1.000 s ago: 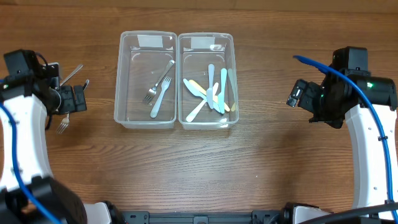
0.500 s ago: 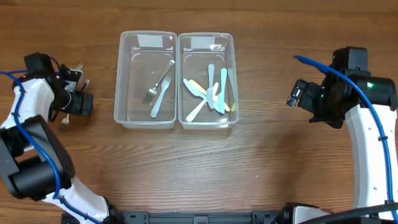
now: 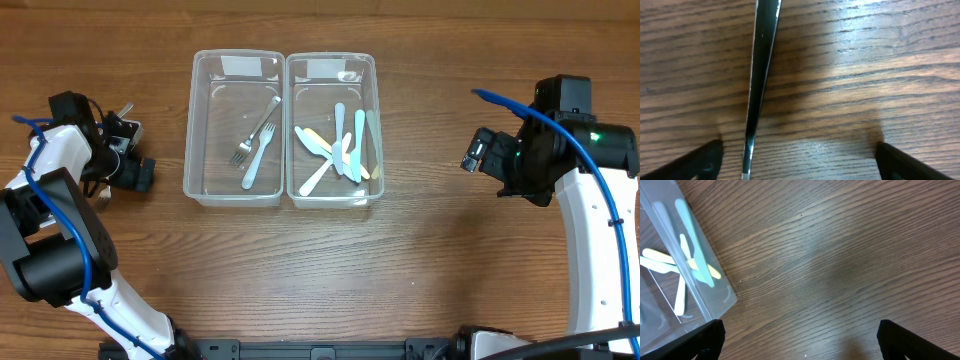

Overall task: Pack container
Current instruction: 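Move the left gripper back to the metal forks and grasp one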

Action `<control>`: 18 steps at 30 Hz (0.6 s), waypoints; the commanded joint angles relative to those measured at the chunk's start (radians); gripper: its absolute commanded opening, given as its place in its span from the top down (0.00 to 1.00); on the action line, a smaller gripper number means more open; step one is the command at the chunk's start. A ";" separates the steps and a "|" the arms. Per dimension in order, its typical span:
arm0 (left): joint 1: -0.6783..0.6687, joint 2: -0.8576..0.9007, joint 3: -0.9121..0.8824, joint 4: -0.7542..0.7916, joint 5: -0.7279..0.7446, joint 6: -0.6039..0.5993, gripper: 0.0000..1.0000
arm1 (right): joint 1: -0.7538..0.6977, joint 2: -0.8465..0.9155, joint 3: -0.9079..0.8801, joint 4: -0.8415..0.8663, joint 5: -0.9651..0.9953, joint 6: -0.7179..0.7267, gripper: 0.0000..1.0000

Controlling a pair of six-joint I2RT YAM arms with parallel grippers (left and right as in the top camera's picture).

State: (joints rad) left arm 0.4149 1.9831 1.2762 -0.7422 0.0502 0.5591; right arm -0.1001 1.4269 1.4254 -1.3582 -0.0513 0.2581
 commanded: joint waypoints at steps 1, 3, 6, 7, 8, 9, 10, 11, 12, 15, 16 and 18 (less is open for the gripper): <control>0.008 0.045 -0.006 -0.017 -0.005 0.004 0.13 | 0.003 -0.011 0.002 0.003 0.007 0.001 0.00; 0.008 0.045 -0.006 -0.017 -0.005 -0.016 0.08 | 0.003 -0.011 0.002 0.003 0.007 0.001 0.00; 0.008 0.045 -0.006 -0.018 -0.005 -0.018 0.18 | 0.003 -0.011 0.002 0.003 0.008 0.001 0.00; 0.008 0.045 -0.006 -0.019 -0.005 -0.017 0.25 | 0.003 -0.011 0.002 0.003 0.007 0.001 0.00; 0.008 0.045 -0.006 -0.020 -0.005 -0.017 0.38 | 0.003 -0.011 0.002 0.003 0.007 0.001 0.00; 0.008 0.045 -0.006 -0.020 -0.005 -0.017 0.53 | 0.003 -0.011 0.002 0.003 0.008 0.001 0.00; 0.008 0.045 -0.006 -0.020 -0.005 -0.017 0.65 | 0.003 -0.011 0.002 0.003 0.008 0.001 0.00; 0.008 0.045 -0.006 -0.020 -0.007 -0.017 0.73 | 0.003 -0.011 0.002 0.003 0.008 0.001 0.00; 0.008 0.045 -0.006 -0.020 -0.008 -0.017 0.80 | 0.003 -0.011 0.002 0.003 0.008 0.001 0.00; 0.008 0.045 -0.006 -0.020 -0.008 -0.017 0.90 | 0.003 -0.011 0.002 0.003 0.007 0.001 0.00; 0.008 0.045 -0.006 -0.020 -0.008 -0.017 0.90 | 0.003 -0.011 0.002 0.003 0.007 0.001 0.00; 0.008 0.045 -0.006 -0.020 -0.008 -0.017 0.92 | 0.003 -0.011 0.002 0.003 0.007 0.001 0.00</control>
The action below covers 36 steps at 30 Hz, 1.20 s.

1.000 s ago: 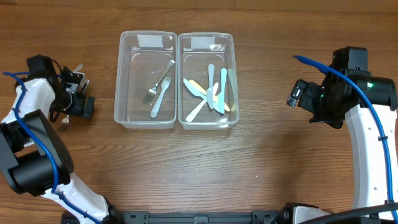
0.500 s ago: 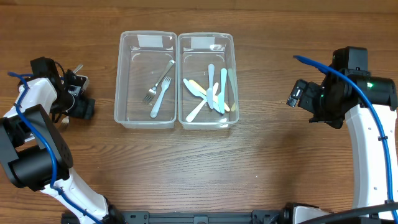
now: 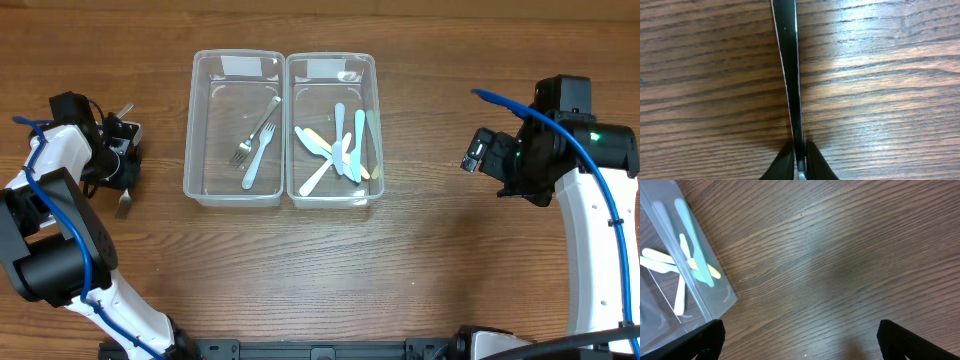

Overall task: Pack container
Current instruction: 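Move the left gripper back to the metal forks and grasp one, then carry the metal fork into the left container and release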

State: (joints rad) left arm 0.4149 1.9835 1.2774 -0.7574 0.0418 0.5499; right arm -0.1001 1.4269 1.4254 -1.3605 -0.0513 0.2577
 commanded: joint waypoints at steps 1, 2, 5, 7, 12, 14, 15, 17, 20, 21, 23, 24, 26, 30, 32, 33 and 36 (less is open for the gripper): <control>0.008 0.045 -0.007 -0.005 0.001 -0.008 0.93 | 0.003 -0.011 0.002 0.005 0.007 0.002 0.00; 0.008 0.045 -0.007 -0.005 0.001 -0.008 0.94 | 0.003 -0.011 0.002 0.005 0.008 0.002 0.00; 0.008 0.045 -0.007 0.000 0.001 -0.009 0.96 | 0.003 -0.011 0.002 0.005 0.007 0.002 0.00; 0.008 0.044 -0.004 0.008 -0.001 -0.026 0.96 | 0.003 -0.011 0.002 0.005 0.008 0.002 0.00; -0.004 0.002 0.101 -0.055 -0.008 -0.121 0.96 | 0.003 -0.011 0.002 0.006 0.007 0.002 0.00; -0.018 -0.040 0.172 -0.110 0.001 -0.141 0.96 | 0.003 -0.011 0.002 0.007 0.007 0.002 0.00; -0.029 -0.069 0.217 -0.140 0.001 -0.168 0.96 | 0.003 -0.011 0.002 0.007 0.007 0.002 0.00; -0.051 -0.123 0.294 -0.195 0.001 -0.225 0.96 | 0.003 -0.011 0.002 0.007 0.007 0.002 0.00; -0.097 -0.202 0.404 -0.274 0.005 -0.325 0.96 | 0.003 -0.011 0.002 0.007 0.004 0.002 0.00; -0.123 -0.234 0.446 -0.301 0.009 -0.363 0.96 | 0.003 -0.011 0.002 0.007 0.004 0.002 0.00; -0.188 -0.286 0.500 -0.340 0.008 -0.433 0.96 | 0.003 -0.011 0.002 0.009 0.004 0.002 0.00; -0.223 -0.306 0.512 -0.352 0.008 -0.468 0.96 | 0.003 -0.011 0.002 0.010 0.004 0.002 0.00; -0.314 -0.348 0.517 -0.376 -0.001 -0.557 0.96 | 0.003 -0.011 0.002 0.013 0.004 0.002 0.00; -0.435 -0.346 0.514 -0.404 0.000 -0.710 0.96 | 0.003 -0.011 0.002 0.013 -0.011 0.002 0.00; -0.493 -0.321 0.506 -0.413 0.000 -0.758 0.96 | 0.003 -0.011 0.002 0.012 -0.012 0.002 0.00; -0.518 -0.306 0.500 -0.414 0.000 -0.767 0.96 | 0.003 -0.011 0.002 0.012 -0.012 0.002 0.00; -0.597 -0.227 0.479 -0.405 -0.001 -0.767 0.96 | 0.003 -0.011 0.002 0.012 -0.012 0.002 0.00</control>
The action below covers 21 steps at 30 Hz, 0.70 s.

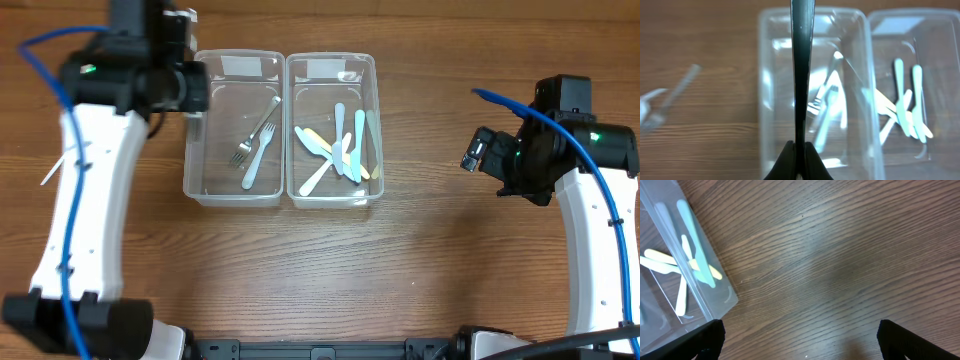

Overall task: Pack container
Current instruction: 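Carry the metal fork into the left container and release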

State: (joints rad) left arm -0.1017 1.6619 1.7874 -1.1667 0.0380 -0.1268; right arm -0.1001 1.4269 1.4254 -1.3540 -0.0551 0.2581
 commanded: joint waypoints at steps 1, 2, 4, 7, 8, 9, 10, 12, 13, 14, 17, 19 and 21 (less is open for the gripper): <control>-0.097 0.126 -0.034 0.008 0.003 -0.090 0.96 | 0.003 -0.011 0.002 0.006 -0.008 0.002 0.00; -0.110 0.158 -0.034 0.010 0.003 -0.090 0.96 | 0.003 -0.011 0.002 0.005 -0.008 0.002 0.00; -0.129 0.225 -0.034 0.015 0.003 -0.090 0.96 | 0.003 -0.011 0.002 0.003 -0.011 0.002 0.00; -0.137 0.310 -0.034 0.022 0.004 -0.083 0.96 | 0.003 -0.011 0.002 -0.001 -0.011 0.001 0.00; -0.136 0.338 -0.034 0.024 0.004 -0.082 0.96 | 0.003 -0.011 0.002 -0.002 -0.011 0.002 0.00; -0.136 0.359 -0.034 0.027 0.003 -0.080 0.96 | 0.003 -0.011 0.002 -0.002 -0.011 0.002 0.00; -0.136 0.375 -0.034 0.028 0.004 -0.074 0.96 | 0.003 -0.011 0.002 -0.002 -0.011 0.001 0.00; -0.137 0.394 -0.034 0.035 0.004 -0.048 0.95 | 0.003 -0.011 0.002 -0.002 -0.011 0.001 0.00; -0.136 0.395 -0.034 0.038 0.003 -0.025 0.95 | 0.003 -0.011 0.002 -0.002 -0.011 0.001 0.00; -0.136 0.392 -0.033 0.041 0.003 -0.005 0.93 | 0.003 -0.011 0.002 -0.003 -0.011 0.001 0.00; -0.134 0.369 0.001 0.040 0.003 0.051 0.74 | 0.003 -0.011 0.002 -0.004 -0.011 0.001 0.00; -0.132 0.351 0.038 0.034 0.000 0.091 0.65 | 0.003 -0.011 0.002 -0.004 -0.010 0.001 0.00; -0.133 0.328 0.089 0.013 -0.033 0.131 0.53 | 0.003 -0.011 0.002 -0.004 -0.010 0.001 0.00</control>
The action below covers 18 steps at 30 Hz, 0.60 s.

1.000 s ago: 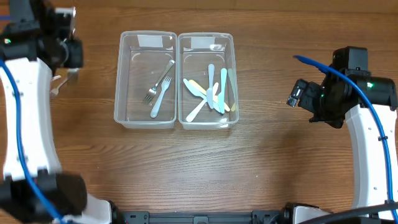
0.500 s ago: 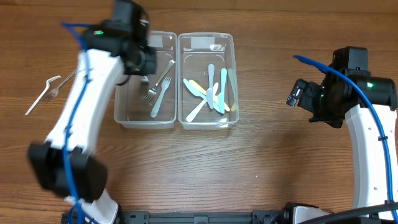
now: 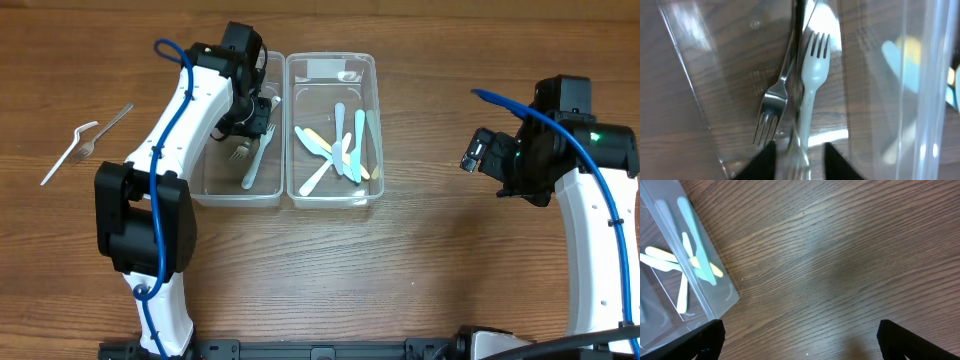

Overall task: Pack container
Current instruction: 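Carry the metal fork into the left container and release, then move the left gripper to the last metal fork and grasp it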

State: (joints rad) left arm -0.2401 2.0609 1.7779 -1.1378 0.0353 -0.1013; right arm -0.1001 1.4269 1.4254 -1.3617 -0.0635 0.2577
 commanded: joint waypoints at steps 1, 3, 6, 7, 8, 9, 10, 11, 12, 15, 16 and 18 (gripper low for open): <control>0.006 -0.084 0.126 -0.032 -0.056 0.122 0.50 | 0.003 -0.011 0.002 0.004 -0.002 0.002 0.00; 0.006 -0.114 0.197 -0.083 -0.127 0.133 0.38 | 0.003 -0.011 0.002 0.004 -0.002 0.002 0.00; 0.026 -0.169 0.308 -0.181 -0.264 0.133 0.22 | 0.003 -0.011 0.002 0.005 -0.002 0.001 0.00; 0.039 -0.185 0.333 -0.203 -0.287 0.133 0.14 | 0.003 -0.011 0.002 0.005 -0.001 0.001 0.00; 0.058 -0.201 0.352 -0.222 -0.301 0.133 0.04 | 0.003 -0.011 0.002 0.006 -0.001 0.001 0.00; 0.082 -0.216 0.364 -0.232 -0.301 0.134 0.00 | 0.003 -0.011 0.002 0.006 -0.002 0.001 0.00; 0.120 -0.235 0.368 -0.237 -0.300 0.135 0.00 | 0.003 -0.011 0.002 0.006 -0.002 0.001 0.00; 0.158 -0.247 0.368 -0.239 -0.300 0.135 0.00 | 0.003 -0.011 0.002 0.006 -0.002 0.001 0.00; 0.206 -0.254 0.368 -0.241 -0.296 0.135 0.00 | 0.003 -0.011 0.002 0.006 -0.002 0.001 0.00; 0.349 -0.250 0.364 -0.242 -0.240 0.147 0.00 | 0.003 -0.011 0.002 0.004 -0.002 0.001 0.00; 0.387 -0.248 0.364 -0.241 -0.217 0.151 0.00 | 0.003 -0.011 0.002 0.004 -0.002 0.001 0.00; 0.486 -0.230 0.362 -0.233 -0.135 0.167 0.00 | 0.003 -0.011 0.002 0.004 -0.002 0.001 0.00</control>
State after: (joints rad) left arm 0.1097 1.7939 2.1426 -1.3731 -0.2062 0.0299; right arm -0.0998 1.4269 1.4254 -1.3609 -0.0631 0.2577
